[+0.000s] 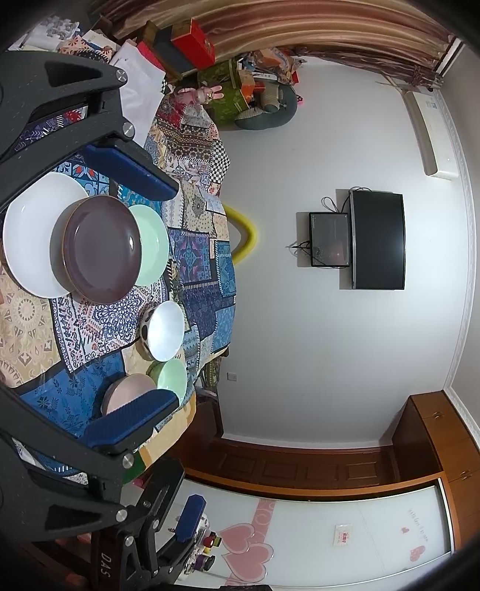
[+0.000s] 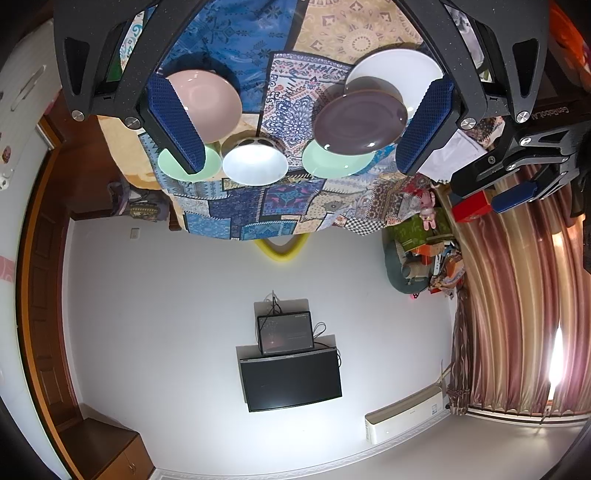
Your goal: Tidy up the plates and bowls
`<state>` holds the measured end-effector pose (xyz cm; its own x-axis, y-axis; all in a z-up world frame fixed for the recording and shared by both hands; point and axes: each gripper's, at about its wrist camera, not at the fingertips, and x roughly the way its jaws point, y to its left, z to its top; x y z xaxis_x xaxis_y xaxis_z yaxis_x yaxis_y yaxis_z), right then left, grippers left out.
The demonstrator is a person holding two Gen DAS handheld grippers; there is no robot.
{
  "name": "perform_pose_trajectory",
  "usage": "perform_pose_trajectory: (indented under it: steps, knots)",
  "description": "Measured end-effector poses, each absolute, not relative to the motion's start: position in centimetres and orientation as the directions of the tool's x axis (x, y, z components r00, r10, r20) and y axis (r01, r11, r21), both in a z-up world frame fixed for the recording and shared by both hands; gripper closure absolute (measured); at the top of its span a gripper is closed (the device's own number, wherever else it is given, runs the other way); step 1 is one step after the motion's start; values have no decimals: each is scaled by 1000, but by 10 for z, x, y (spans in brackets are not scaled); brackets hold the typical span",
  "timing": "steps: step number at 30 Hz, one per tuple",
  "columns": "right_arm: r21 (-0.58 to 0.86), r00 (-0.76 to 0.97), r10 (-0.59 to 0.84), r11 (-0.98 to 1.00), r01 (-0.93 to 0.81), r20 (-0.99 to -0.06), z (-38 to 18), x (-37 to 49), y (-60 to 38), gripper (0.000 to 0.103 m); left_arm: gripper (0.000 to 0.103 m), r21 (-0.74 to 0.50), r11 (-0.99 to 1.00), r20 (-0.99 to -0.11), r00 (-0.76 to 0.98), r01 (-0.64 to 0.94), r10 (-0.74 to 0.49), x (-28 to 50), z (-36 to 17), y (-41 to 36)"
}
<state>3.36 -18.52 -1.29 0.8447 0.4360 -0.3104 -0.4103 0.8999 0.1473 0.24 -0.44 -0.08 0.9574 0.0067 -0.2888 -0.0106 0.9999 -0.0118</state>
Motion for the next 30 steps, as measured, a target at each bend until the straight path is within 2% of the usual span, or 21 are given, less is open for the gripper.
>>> perform_pose_trajectory:
  steps: [30]
  knots:
    - [152, 846, 437, 899, -410, -304, -9, 30, -187, 0, 0, -7, 1000, -286, 958, -6, 4, 4, 2, -7]
